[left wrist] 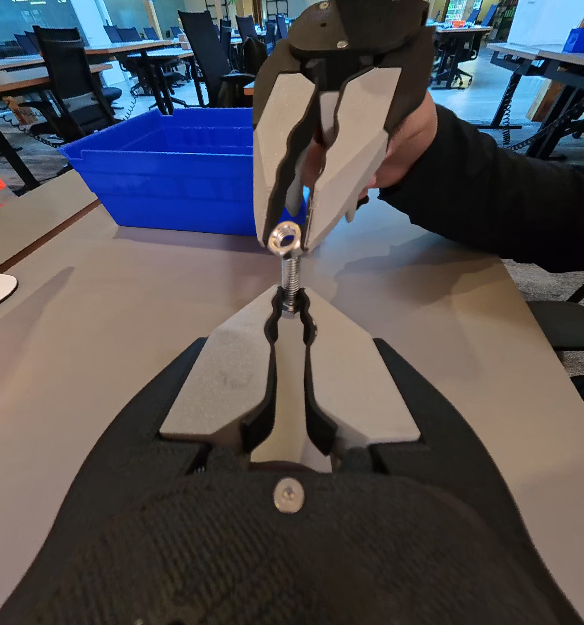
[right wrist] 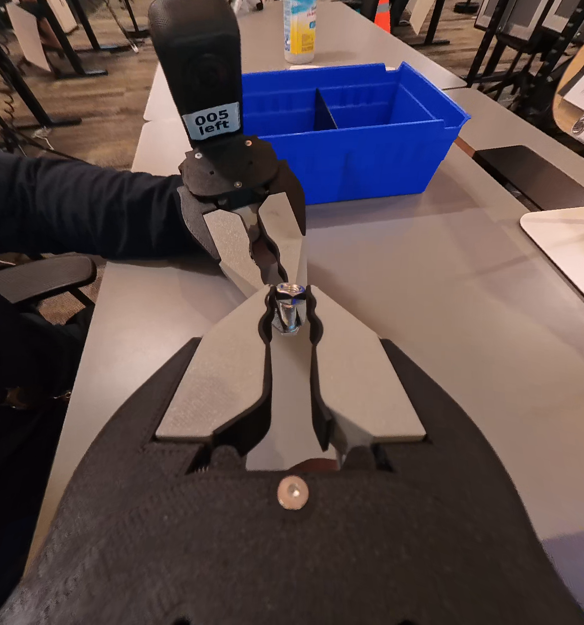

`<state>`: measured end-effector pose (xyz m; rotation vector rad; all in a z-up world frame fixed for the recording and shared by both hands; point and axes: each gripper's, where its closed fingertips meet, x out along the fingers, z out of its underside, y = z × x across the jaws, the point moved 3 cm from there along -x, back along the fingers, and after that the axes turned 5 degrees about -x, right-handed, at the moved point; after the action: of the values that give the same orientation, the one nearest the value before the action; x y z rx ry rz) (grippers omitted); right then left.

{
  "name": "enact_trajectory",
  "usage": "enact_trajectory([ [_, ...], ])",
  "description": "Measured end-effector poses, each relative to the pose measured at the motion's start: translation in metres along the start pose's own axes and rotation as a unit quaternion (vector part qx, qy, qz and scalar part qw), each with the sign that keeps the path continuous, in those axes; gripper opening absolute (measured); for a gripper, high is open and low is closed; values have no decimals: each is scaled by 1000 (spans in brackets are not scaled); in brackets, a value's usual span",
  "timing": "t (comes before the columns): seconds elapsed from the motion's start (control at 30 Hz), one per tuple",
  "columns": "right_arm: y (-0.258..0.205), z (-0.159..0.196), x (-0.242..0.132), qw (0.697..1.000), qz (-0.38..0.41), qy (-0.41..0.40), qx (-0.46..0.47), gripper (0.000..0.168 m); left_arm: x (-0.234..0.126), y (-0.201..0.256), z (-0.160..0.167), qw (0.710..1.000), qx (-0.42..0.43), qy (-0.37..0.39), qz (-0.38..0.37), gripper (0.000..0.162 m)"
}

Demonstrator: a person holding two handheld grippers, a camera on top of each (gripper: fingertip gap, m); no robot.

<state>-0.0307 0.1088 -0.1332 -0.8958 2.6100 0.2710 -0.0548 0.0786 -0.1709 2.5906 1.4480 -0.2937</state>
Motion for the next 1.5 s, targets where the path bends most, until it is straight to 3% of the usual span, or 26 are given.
enact_trajectory([
  [1.03, 2, -8, 0, 999, -9, 51, 6, 14, -7, -2, -12, 999, -27, 40, 8, 7],
  [1.5, 4, -24, -5, 991, -16, 128, 34, 14, -12, 0, -23, 994, -53, 88, 27, 7],
])
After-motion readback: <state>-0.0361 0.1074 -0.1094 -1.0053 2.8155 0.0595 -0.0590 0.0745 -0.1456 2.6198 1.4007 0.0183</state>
